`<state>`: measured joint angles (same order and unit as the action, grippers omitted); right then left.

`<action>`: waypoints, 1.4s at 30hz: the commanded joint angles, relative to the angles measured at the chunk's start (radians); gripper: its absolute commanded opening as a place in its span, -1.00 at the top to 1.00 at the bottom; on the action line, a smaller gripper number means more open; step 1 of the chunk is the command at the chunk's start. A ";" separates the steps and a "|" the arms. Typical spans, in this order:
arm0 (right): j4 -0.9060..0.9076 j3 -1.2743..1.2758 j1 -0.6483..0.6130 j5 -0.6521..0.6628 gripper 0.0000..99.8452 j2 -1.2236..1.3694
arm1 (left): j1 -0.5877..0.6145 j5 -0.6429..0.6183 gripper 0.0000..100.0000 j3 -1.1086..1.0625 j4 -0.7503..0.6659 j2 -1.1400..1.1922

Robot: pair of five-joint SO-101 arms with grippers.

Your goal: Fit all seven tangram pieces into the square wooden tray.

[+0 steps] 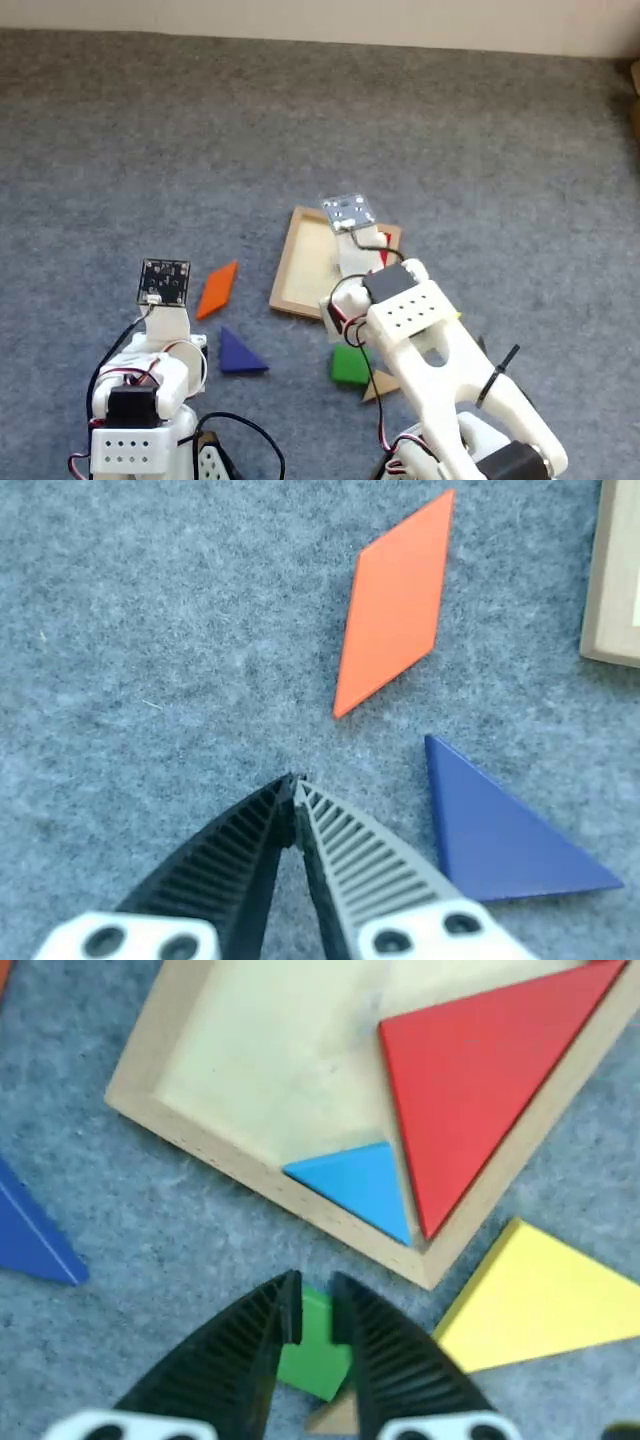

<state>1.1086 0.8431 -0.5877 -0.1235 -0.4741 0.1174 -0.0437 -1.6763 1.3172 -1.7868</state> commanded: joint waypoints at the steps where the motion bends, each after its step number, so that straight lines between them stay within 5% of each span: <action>1: 0.030 0.010 0.025 -0.150 0.57 -0.031 | 0.013 -0.008 0.99 -0.019 0.003 -0.042; 4: 0.056 0.016 0.025 -0.298 0.40 -0.030 | 0.013 -0.008 0.99 -0.019 0.003 -0.042; 12: 0.047 0.053 0.021 -0.308 0.39 -0.028 | 0.013 -0.008 0.99 -0.019 0.003 -0.042; 29: -0.163 0.214 -0.200 -0.364 0.39 -0.025 | 0.013 -0.008 0.99 -0.019 0.003 -0.042; 42: -0.289 0.265 -0.216 -0.361 0.62 0.051 | 0.013 -0.008 0.99 -0.019 0.003 -0.042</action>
<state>0.8293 1.1024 -0.7933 -0.4764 -0.4710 0.1174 -0.0437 -1.6763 1.3172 -1.7868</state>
